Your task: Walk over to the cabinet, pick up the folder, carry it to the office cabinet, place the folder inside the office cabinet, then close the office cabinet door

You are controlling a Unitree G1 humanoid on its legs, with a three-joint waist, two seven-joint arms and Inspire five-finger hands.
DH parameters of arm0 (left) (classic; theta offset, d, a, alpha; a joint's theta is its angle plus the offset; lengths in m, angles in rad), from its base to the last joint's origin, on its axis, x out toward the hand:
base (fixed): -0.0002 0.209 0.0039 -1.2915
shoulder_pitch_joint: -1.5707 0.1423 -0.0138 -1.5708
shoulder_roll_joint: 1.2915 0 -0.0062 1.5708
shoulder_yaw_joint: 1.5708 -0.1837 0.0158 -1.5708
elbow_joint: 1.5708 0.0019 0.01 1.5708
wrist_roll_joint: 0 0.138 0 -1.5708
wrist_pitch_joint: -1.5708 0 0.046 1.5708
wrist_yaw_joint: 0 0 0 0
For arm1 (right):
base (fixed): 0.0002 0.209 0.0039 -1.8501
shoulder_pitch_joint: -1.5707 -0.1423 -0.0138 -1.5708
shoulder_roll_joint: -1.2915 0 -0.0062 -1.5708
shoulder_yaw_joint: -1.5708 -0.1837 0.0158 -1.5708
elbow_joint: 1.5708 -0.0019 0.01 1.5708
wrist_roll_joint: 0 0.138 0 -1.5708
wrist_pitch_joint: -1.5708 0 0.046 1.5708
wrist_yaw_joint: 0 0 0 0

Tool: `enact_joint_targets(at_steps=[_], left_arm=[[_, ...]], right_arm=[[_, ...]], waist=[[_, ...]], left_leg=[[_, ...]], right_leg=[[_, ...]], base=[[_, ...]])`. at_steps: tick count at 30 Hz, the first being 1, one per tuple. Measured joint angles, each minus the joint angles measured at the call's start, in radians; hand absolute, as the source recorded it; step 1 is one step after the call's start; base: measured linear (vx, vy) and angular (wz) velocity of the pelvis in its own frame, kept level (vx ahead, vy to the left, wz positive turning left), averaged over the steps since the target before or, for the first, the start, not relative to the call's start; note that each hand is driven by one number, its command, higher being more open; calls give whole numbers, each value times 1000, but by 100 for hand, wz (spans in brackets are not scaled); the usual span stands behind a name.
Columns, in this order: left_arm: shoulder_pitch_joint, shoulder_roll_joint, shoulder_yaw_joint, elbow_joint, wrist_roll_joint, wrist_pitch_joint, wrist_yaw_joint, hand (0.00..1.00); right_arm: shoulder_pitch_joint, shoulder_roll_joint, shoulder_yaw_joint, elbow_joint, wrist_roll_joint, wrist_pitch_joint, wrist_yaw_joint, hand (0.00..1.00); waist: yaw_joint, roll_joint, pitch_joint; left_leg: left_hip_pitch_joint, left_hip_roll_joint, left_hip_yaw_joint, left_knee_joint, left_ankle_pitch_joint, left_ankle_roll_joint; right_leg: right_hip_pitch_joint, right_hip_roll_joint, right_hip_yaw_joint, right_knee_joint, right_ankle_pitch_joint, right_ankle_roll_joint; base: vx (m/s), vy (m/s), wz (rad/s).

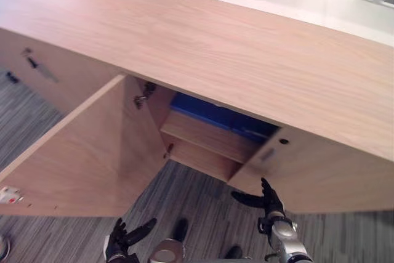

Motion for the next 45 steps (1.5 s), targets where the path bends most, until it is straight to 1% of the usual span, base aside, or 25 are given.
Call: enact_joint_targets(at_steps=[1,3,5,7,8,10,11,12,15,16,18,19,20,22,23,25,27,28,30,33,36,38,40,42,45], left_arm=[[4,1,17,-38,-12,-11,0,100],[26,1,34,-104,-21,-22,1,100],[61,-3,48,-166,-36,-29,0,100],[94,-17,105,-213,-63,-32,2,100],[100,-24,127,-220,-73,-33,3,100],[118,-52,225,-255,-131,-34,25,100],[118,-57,253,-262,-143,-33,31,100],[129,-67,301,-301,-163,-33,51,100],[168,-75,405,-438,-172,-38,90,100],[174,-70,439,-478,-172,-46,103,100],[174,-44,464,-526,-171,-65,111,100],[174,-31,464,-539,-170,-71,111,100],[170,-5,462,-561,-169,-76,109,100],[156,31,455,-567,-167,-87,103,100],[146,49,442,-567,-166,-89,101,100],[131,88,381,-567,-165,-90,86,100],[127,102,340,-567,-142,-90,65,100],[118,112,318,-561,-124,-89,54,100],[98,123,301,-550,-105,-88,43,100],[69,142,286,-542,-65,-88,35,100],[27,177,282,-492,-40,-84,39,100],[1,206,284,-458,-38,-83,45,100],[-2,236,281,-442,-37,-83,44,100],[-1,244,278,-435,-35,-82,45,100],[5,243,261,-440,-35,-82,56,100]], right_arm=[[1,0,-2,0,1,0,0,100],[-8,1,-3,0,1,0,0,100],[-33,2,-5,2,1,0,-4,100],[-60,2,-5,4,1,0,-7,100],[-67,3,-5,8,1,0,-9,100],[-86,8,-1,13,-2,1,-17,100],[-87,9,1,13,-2,1,-18,100],[-87,10,9,13,-8,1,-17,100],[-88,9,26,13,-33,2,-17,100],[-84,5,40,13,-38,3,-16,100],[-73,3,49,15,-38,8,-9,100],[-72,2,49,17,-38,10,-7,100],[-72,-1,51,17,-38,13,-3,100],[-73,-9,57,14,-38,13,3,100],[-73,-18,69,12,-38,13,6,100],[-70,-34,87,3,-38,13,19,100],[-64,-34,88,-11,-38,12,28,100],[-59,-33,91,-16,-38,12,30,100],[-44,-33,102,-34,-38,12,32,100],[-34,-33,108,-50,-38,12,38,100],[-28,-33,110,-50,-38,12,41,100],[-14,-33,110,-51,-38,13,45,100],[-4,-33,110,-56,-38,13,50,100],[7,-33,110,-71,-38,13,52,100],[6,-31,110,-75,-38,13,52,100]], waist=[[11,6,3],[30,11,7],[42,18,10],[60,22,13],[64,23,14],[83,25,15],[88,25,15],[91,26,15],[92,23,14],[90,25,15],[89,26,15],[89,26,15],[86,25,15],[80,26,13],[74,26,13],[65,27,13],[54,26,12],[57,26,12],[55,24,12],[32,22,11],[19,20,11],[17,13,8],[16,6,6],[17,4,5],[24,3,4]], left_leg=[[-1,-11,-30,4,4,5],[-6,-20,-63,0,16,5],[-8,-27,-85,-14,33,4],[2,-24,-96,-47,57,4],[5,-22,-96,-52,59,2],[11,-19,-93,-52,61,2],[15,-18,-92,-52,61,2],[15,-17,-91,-56,52,-4],[10,-9,-78,-56,44,6],[9,-7,-74,-52,50,-2],[9,-5,-76,-50,53,1],[7,-6,-77,-48,54,2],[4,-6,-78,-42,54,2],[2,-7,-79,-37,52,-1],[1,-8,-79,-35,51,-3],[1,-7,-76,-34,48,-7],[4,-4,-65,-37,40,-17],[18,5,-45,-49,50,-4],[27,11,-22,-52,49,-4],[28,25,7,-58,47,-5],[32,42,39,-58,40,-10],[31,51,41,-58,38,-14],[30,57,44,-58,36,-17],[30,60,54,-58,32,-22],[30,65,79,-58,29,-19]], right_leg=[[12,-4,-24,11,-9,-3],[16,-11,-37,26,-26,-9],[17,-13,-40,28,-36,-11],[16,-13,-37,32,-50,-8],[17,-12,-36,34,-54,-7],[20,-10,-26,36,-59,-8],[22,-10,-23,36,-60,-8],[23,-8,-13,38,-66,0],[8,1,14,39,-70,-1],[5,4,22,38,-70,-1],[6,6,22,39,-70,0],[6,7,22,39,-69,1],[6,8,22,40,-64,10],[7,8,28,41,-64,10],[7,8,35,41,-64,10],[7,8,44,41,-65,9],[2,9,57,43,-68,3],[-1,10,78,44,-65,5],[-2,11,102,47,-63,7],[-18,20,133,49,-61,3],[-29,33,166,44,-52,2],[-29,42,168,37,-50,0],[-29,44,169,33,-49,-2],[-29,46,174,30,-48,-3],[-29,46,184,19,-39,-2]], base=[[-19,13,65],[-54,1,61],[-84,-20,37],[-101,-48,15],[-97,-46,5],[-92,-37,-4],[-92,-37,-5],[-92,-40,-1],[-40,-31,-8],[5,-33,-13],[22,-41,0],[29,-42,5],[26,-38,7],[18,-32,6],[0,0,0],[0,0,0],[-32,-19,-20],[-30,-18,-38],[-49,-24,-40],[-49,-22,-33],[-42,-27,-33],[-26,-42,-7],[-10,-33,-4],[-3,-18,-6],[-11,-1,-10]])
